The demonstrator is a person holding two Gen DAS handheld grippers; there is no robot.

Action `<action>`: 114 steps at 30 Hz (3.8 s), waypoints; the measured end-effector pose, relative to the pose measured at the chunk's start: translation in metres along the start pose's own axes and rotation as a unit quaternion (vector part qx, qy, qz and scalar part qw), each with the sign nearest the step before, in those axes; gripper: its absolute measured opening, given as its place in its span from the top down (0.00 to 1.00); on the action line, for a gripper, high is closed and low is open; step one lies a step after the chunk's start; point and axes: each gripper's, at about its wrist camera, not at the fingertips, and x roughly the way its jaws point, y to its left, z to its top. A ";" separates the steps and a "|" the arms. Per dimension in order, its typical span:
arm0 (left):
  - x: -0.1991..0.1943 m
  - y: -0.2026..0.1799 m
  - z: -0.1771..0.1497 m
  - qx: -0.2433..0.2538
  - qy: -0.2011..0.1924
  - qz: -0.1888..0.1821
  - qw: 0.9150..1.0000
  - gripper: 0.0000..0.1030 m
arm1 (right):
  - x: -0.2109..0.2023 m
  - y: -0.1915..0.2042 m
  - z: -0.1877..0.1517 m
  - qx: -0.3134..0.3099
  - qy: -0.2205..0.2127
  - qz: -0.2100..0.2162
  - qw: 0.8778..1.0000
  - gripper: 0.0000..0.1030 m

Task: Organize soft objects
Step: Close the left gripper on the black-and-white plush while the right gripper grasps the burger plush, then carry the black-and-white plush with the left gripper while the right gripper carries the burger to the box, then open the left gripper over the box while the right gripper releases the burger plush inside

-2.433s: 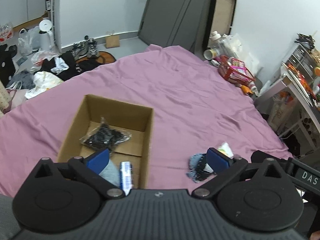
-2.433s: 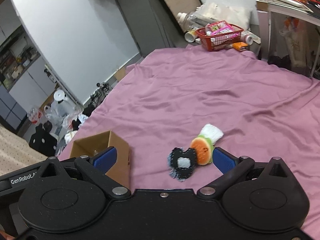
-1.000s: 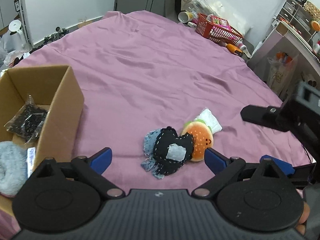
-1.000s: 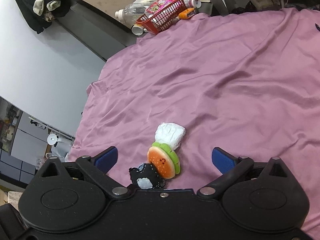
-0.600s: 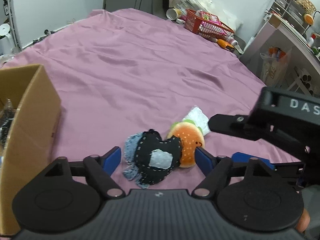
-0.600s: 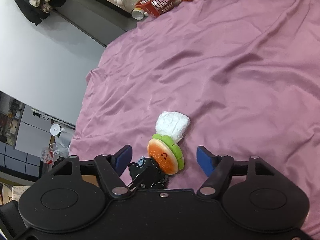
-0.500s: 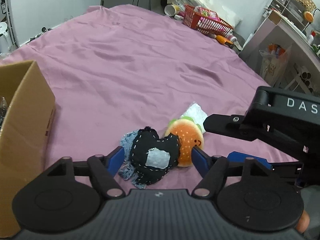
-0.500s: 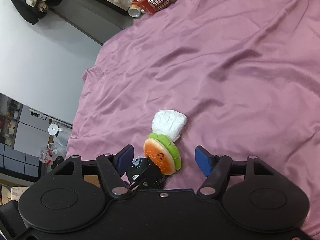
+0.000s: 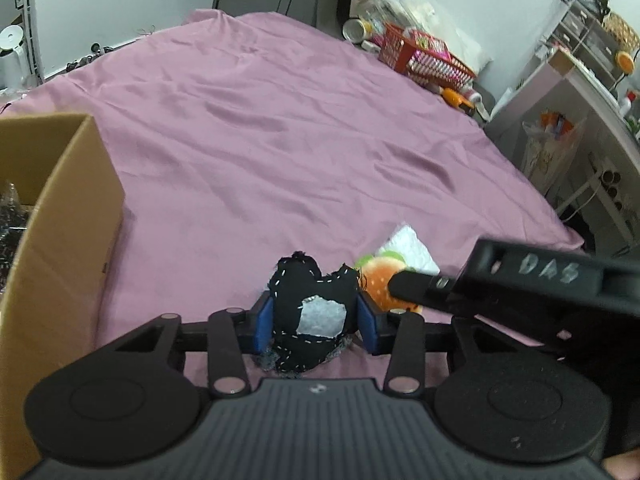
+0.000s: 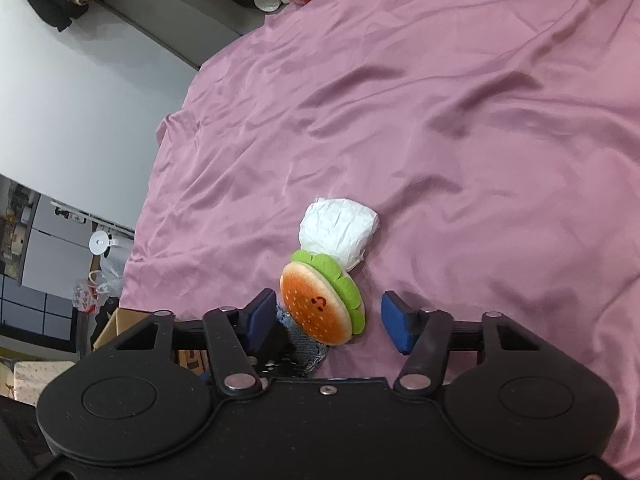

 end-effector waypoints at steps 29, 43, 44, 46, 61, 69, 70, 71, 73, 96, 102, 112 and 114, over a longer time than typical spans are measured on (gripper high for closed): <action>-0.095 0.021 0.009 -0.002 -0.067 0.010 0.998 0.59 | -0.043 0.022 -0.021 -0.058 -0.066 0.035 0.996 0.86; -0.152 0.063 0.021 -0.036 -0.101 0.020 0.994 0.59 | -0.067 0.054 -0.041 -0.096 -0.095 0.053 0.989 0.86; -0.154 0.067 0.022 -0.040 -0.102 0.018 0.994 0.59 | -0.069 0.057 -0.042 -0.097 -0.096 0.066 0.988 0.86; -0.160 0.072 0.024 -0.041 -0.107 0.022 0.993 0.59 | -0.071 0.064 -0.044 -0.105 -0.098 0.075 0.987 0.86; -0.174 0.124 0.028 -0.061 -0.116 0.028 0.991 0.59 | -0.073 0.118 -0.072 -0.155 -0.110 0.101 0.977 0.86; -0.171 0.155 0.030 -0.080 -0.110 0.025 0.990 0.58 | -0.063 0.148 -0.088 -0.178 -0.106 0.108 0.972 0.86; -0.170 0.159 0.030 -0.082 -0.109 0.025 0.990 0.58 | -0.063 0.151 -0.089 -0.179 -0.106 0.110 0.972 0.86; -0.170 0.162 0.031 -0.083 -0.109 0.025 0.990 0.58 | -0.062 0.154 -0.090 -0.181 -0.105 0.112 0.971 0.86; -0.168 0.168 0.032 -0.086 -0.108 0.025 0.990 0.58 | -0.060 0.161 -0.092 -0.186 -0.105 0.116 0.970 0.86; -0.140 0.215 0.040 -0.118 -0.071 0.054 0.989 0.49 | -0.018 0.198 -0.115 -0.238 -0.063 0.112 0.963 0.86; -0.143 0.222 0.043 -0.129 -0.068 0.056 0.988 0.49 | -0.015 0.202 -0.119 -0.246 -0.052 0.107 0.962 0.86; -0.152 0.213 0.045 -0.120 -0.070 0.069 0.988 0.48 | -0.018 0.196 -0.115 -0.227 -0.043 0.083 0.970 0.64; -0.155 0.209 0.044 -0.117 -0.071 0.070 0.988 0.48 | -0.025 0.193 -0.112 -0.220 -0.051 0.083 0.971 0.57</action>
